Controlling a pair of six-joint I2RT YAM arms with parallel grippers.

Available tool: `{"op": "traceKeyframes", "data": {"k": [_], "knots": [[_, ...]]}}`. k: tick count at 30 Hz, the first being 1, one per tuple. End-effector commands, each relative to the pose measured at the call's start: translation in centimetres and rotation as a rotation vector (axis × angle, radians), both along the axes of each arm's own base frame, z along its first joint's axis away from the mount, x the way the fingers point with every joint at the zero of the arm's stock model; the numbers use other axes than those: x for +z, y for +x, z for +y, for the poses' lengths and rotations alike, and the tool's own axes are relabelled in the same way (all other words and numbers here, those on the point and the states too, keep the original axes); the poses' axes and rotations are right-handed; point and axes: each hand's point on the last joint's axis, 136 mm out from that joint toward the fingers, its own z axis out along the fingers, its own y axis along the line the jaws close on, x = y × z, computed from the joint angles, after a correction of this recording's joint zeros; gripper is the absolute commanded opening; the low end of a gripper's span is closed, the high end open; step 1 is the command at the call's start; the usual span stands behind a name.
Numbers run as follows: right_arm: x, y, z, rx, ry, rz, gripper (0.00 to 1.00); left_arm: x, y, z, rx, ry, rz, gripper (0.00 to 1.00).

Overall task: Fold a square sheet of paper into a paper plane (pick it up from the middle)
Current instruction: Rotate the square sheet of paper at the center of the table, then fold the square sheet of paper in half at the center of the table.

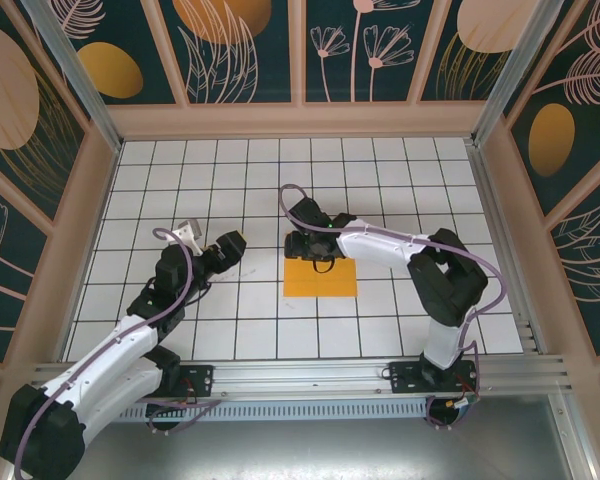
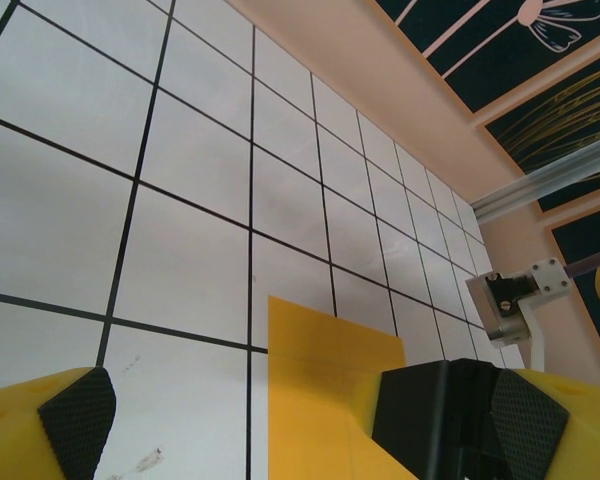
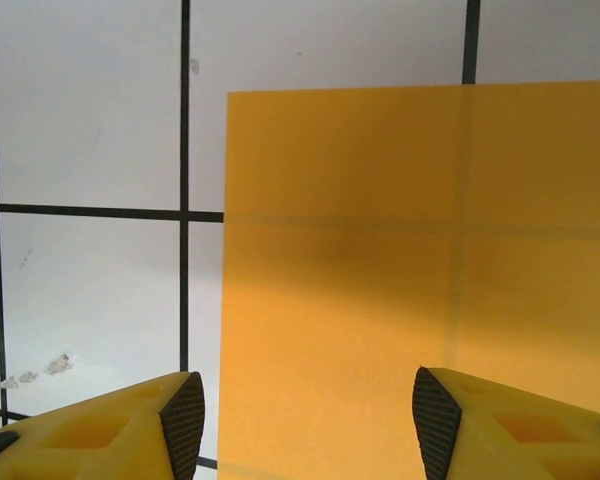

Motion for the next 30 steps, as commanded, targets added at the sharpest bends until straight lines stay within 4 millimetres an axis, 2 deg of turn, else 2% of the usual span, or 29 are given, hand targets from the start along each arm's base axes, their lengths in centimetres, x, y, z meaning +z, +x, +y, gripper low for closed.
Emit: {"op": "traceKeyframes", "data": {"k": [1, 5, 8, 16, 18, 20, 24, 27, 30], "knots": [[-0.7, 0.1, 0.1, -0.031, -0.010, 0.028, 0.58, 0.5, 0.1, -0.2, -0.020, 0.009, -0.030, 0.99], [-3.0, -0.6, 0.5, 0.011, -0.026, 0.071, 0.58, 0.5, 0.0, -0.3, -0.029, 0.017, -0.022, 0.99], [-4.8, -1.3, -0.1, 0.043, -0.066, 0.099, 0.57, 0.3, -0.1, -0.2, -0.026, 0.026, -0.016, 0.99], [-6.0, -4.0, -0.9, 0.234, -0.136, 0.124, 0.57, 0.3, -0.2, -0.1, -0.023, 0.025, -0.017, 0.99], [-5.6, -3.7, -1.1, 0.225, -0.150, 0.112, 0.57, 0.3, -0.2, -0.1, -0.025, 0.023, -0.016, 0.99], [-4.2, -3.1, -0.2, 0.229, -0.116, 0.081, 0.57, 0.3, -0.2, -0.1, -0.025, 0.020, -0.017, 0.99], [0.6, -1.2, 1.0, 0.169, -0.041, -0.023, 0.61, 0.4, -0.2, -0.2, -0.028, 0.016, -0.017, 0.99], [2.1, 0.5, -1.4, -0.021, -0.109, -0.055, 0.70, 0.3, -0.1, -0.3, -0.032, 0.009, -0.016, 0.99], [1.1, 0.9, -3.6, -0.145, -0.182, -0.018, 0.76, 0.1, 0.0, -0.8, -0.049, 0.004, -0.007, 0.99]]}}
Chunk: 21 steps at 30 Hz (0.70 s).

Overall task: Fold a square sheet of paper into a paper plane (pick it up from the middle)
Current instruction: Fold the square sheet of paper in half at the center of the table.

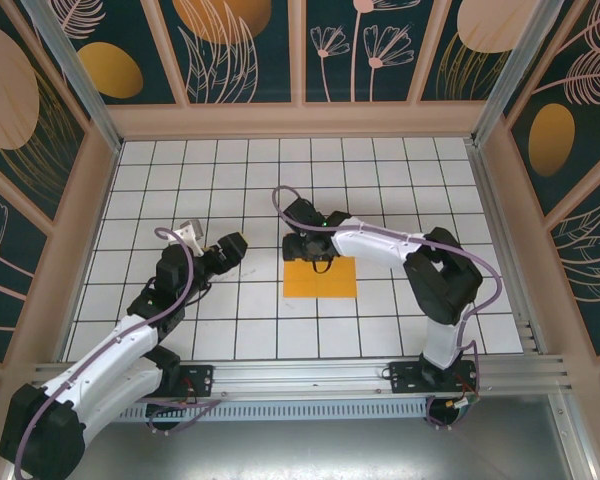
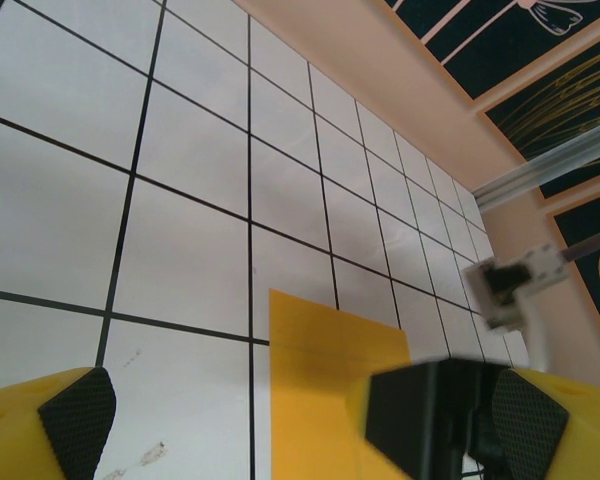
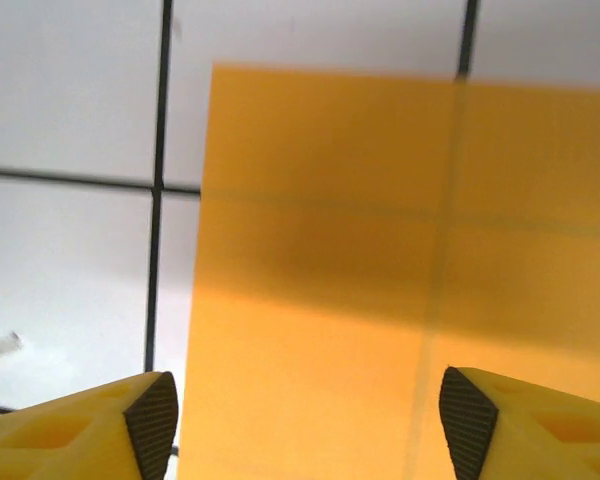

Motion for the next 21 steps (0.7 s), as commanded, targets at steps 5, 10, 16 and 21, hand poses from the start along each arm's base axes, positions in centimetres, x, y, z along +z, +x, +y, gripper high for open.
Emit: {"op": "traceKeyframes", "data": {"k": [5, 10, 16, 21], "knots": [[-1.3, 0.7, -5.2, -0.275, -0.156, 0.051, 0.89, 0.2, 0.4, -1.3, -0.062, -0.006, 0.005, 0.99], [-2.6, 0.7, -5.2, -0.265, -0.138, 0.093, 0.91, -0.4, 0.4, -1.8, -0.094, 0.005, 0.028, 0.99], [-4.1, 0.4, -4.2, -0.214, -0.133, 0.142, 0.91, -0.8, 0.4, -2.1, -0.112, 0.014, 0.041, 0.99], [-5.1, -0.1, -4.2, -0.189, -0.148, 0.166, 0.91, -0.9, 0.5, -2.2, -0.114, 0.017, 0.044, 0.99]]}}
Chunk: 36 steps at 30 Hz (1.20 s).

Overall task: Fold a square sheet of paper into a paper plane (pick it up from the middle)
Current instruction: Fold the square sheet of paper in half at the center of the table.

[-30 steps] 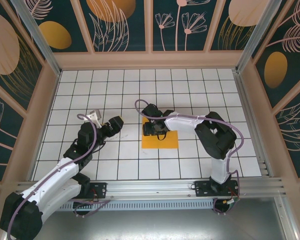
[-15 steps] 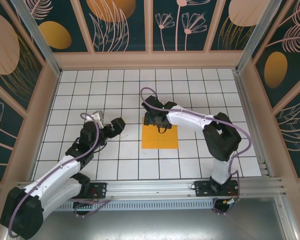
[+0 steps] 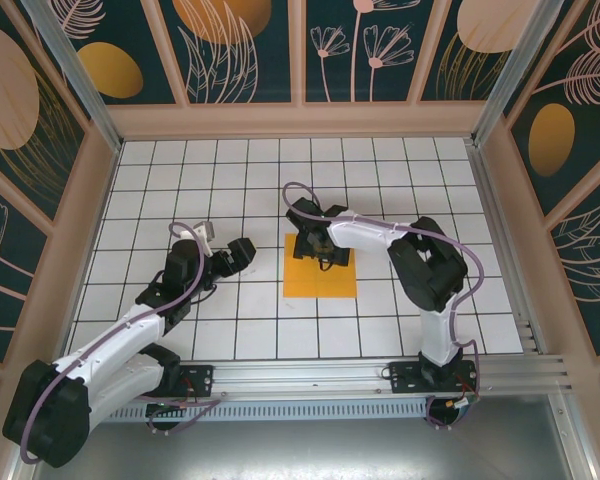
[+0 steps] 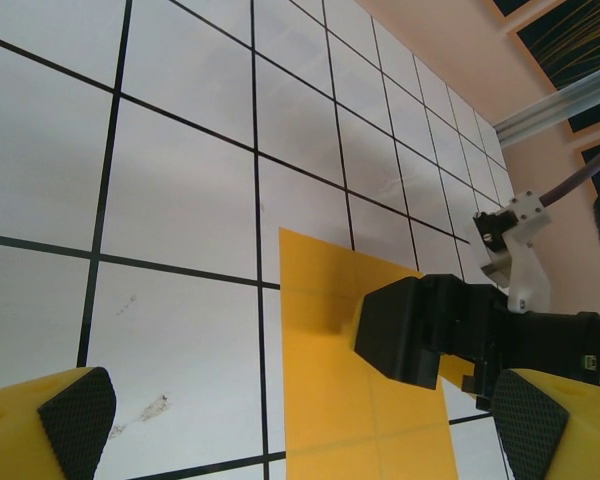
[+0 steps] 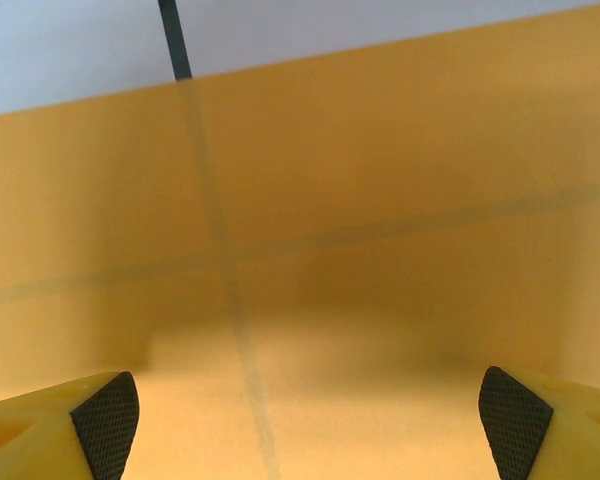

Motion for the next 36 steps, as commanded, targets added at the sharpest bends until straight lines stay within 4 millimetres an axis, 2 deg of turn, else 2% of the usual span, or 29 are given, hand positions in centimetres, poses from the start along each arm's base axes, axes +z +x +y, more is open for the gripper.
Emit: {"op": "traceKeyframes", "data": {"k": [1, 9, 14, 21, 25, 33, 36], "knots": [[-0.9, -0.9, 0.2, 0.040, -0.003, 0.049, 0.91, 1.8, 0.6, -0.5, -0.021, -0.011, -0.057, 0.99], [-4.2, -2.7, -0.7, 0.052, -0.017, 0.123, 0.91, 1.7, 0.6, -0.5, -0.021, -0.011, -0.051, 0.99], [-5.3, -3.4, -1.2, 0.049, -0.030, 0.148, 0.89, 1.6, 0.6, -0.5, -0.023, -0.012, -0.048, 0.99], [-5.1, -3.1, -1.7, 0.048, -0.090, 0.134, 0.85, 1.6, 0.5, -0.4, -0.020, -0.013, -0.043, 0.99], [-4.9, -3.0, -1.3, 0.069, -0.104, 0.135, 0.87, 1.6, 0.5, -0.4, -0.019, -0.013, -0.044, 0.99], [-2.1, -1.7, -0.5, 0.107, -0.104, 0.091, 0.91, 1.7, 0.4, -0.5, -0.023, -0.013, -0.043, 0.99], [-1.9, -1.8, -0.5, 0.113, -0.099, 0.090, 0.93, 1.6, 0.4, -0.4, -0.020, -0.012, -0.042, 0.99]]}}
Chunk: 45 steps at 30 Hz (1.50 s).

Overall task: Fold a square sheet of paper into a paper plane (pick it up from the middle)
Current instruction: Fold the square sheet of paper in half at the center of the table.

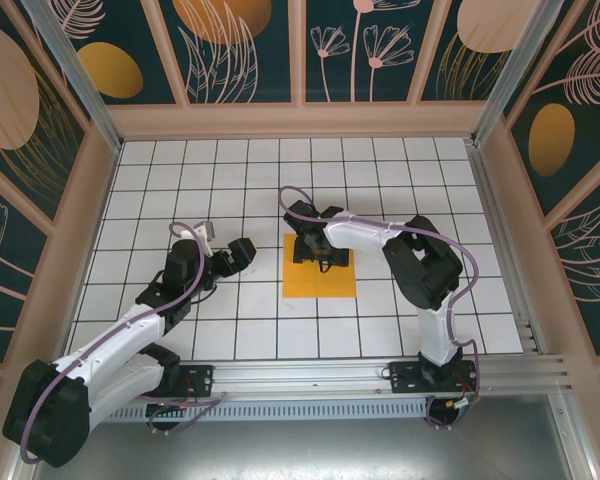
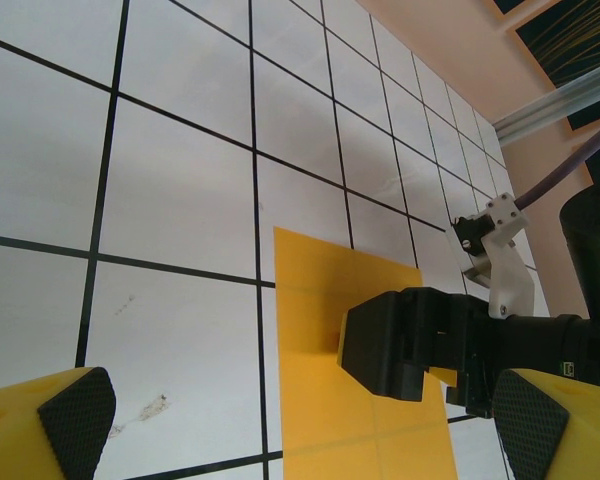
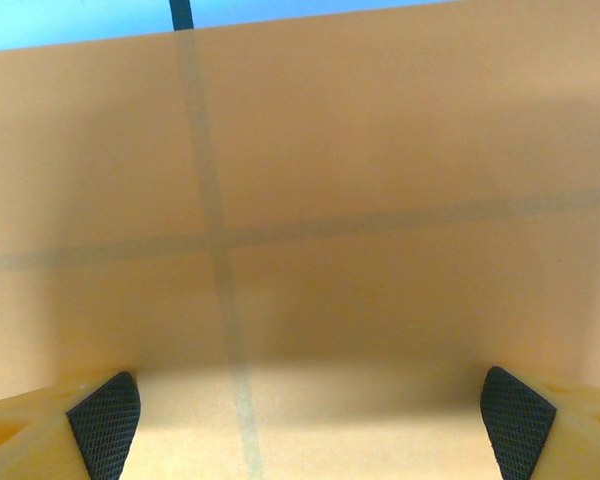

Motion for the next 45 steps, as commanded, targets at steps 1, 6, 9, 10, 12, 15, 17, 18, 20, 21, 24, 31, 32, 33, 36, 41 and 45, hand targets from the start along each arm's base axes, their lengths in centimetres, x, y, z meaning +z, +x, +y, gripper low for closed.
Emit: {"op": "traceKeyframes", "data": {"k": [1, 6, 9, 10, 12, 15, 17, 18, 20, 21, 24, 31, 32, 33, 36, 41, 45], "knots": [[-1.2, -1.4, -0.6, 0.041, -0.062, 0.068, 0.93, 1.7, 0.4, -0.3, -0.016, -0.013, -0.043, 0.99], [-2.4, -2.1, 0.3, 0.055, 0.017, 0.096, 0.94, 1.7, 0.4, -0.3, -0.014, -0.011, -0.042, 0.99], [-3.4, -2.6, 0.1, 0.049, 0.014, 0.116, 0.93, 1.7, 0.4, -0.3, -0.014, -0.009, -0.042, 0.99], [-3.8, -2.8, -0.1, 0.049, 0.004, 0.126, 0.92, 1.8, 0.4, -0.3, -0.013, -0.010, -0.044, 0.99], [-4.4, -3.3, -0.6, 0.043, -0.017, 0.138, 0.90, 1.6, 0.4, -0.2, -0.012, -0.007, -0.041, 0.99], [-4.6, -3.6, -0.7, 0.043, -0.007, 0.138, 0.88, 1.7, 0.4, -0.2, -0.009, -0.007, -0.044, 0.99], [-4.3, -3.4, -0.6, 0.048, -0.002, 0.131, 0.87, 1.7, 0.4, -0.1, -0.008, -0.007, -0.044, 0.99], [-4.1, -3.2, -0.5, 0.052, -0.002, 0.123, 0.87, 1.6, 0.4, -0.1, -0.008, -0.006, -0.042, 0.99], [-3.6, -2.8, -0.2, 0.058, 0.007, 0.110, 0.86, 1.6, 0.4, -0.2, -0.008, -0.007, -0.042, 0.99], [-3.3, -2.6, 0.1, 0.063, 0.013, 0.103, 0.86, 1.6, 0.4, -0.1, -0.008, -0.006, -0.042, 0.99], [-2.6, -2.0, 0.5, 0.072, 0.021, 0.085, 0.81, 1.7, 0.4, -0.2, -0.008, -0.008, -0.043, 0.99], [-0.4, -0.9, 1.5, 0.084, 0.049, 0.036, 0.63, 1.6, 0.3, -0.1, -0.006, -0.005, -0.040, 0.99], [0.2, -0.7, 1.7, 0.082, 0.061, 0.022, 0.59, 1.7, 0.3, -0.1, -0.006, -0.005, -0.043, 0.99], [0.7, -0.4, 1.9, 0.081, 0.077, 0.009, 0.55, 1.7, 0.3, -0.1, -0.005, -0.005, -0.043, 0.99], [2.2, 0.2, 2.3, 0.072, 0.117, -0.020, 0.42, 1.7, 0.4, -0.1, -0.005, -0.005, -0.042, 0.99], [4.7, 0.7, 3.0, 0.071, 0.222, -0.063, 0.34, 1.9, 0.4, 0.0, -0.003, -0.005, -0.044, 0.99], [7.4, 0.9, 4.2, 0.079, 0.363, -0.087, 0.35, 1.9, 0.3, 0.1, 0.001, -0.004, -0.045, 0.99]]}}
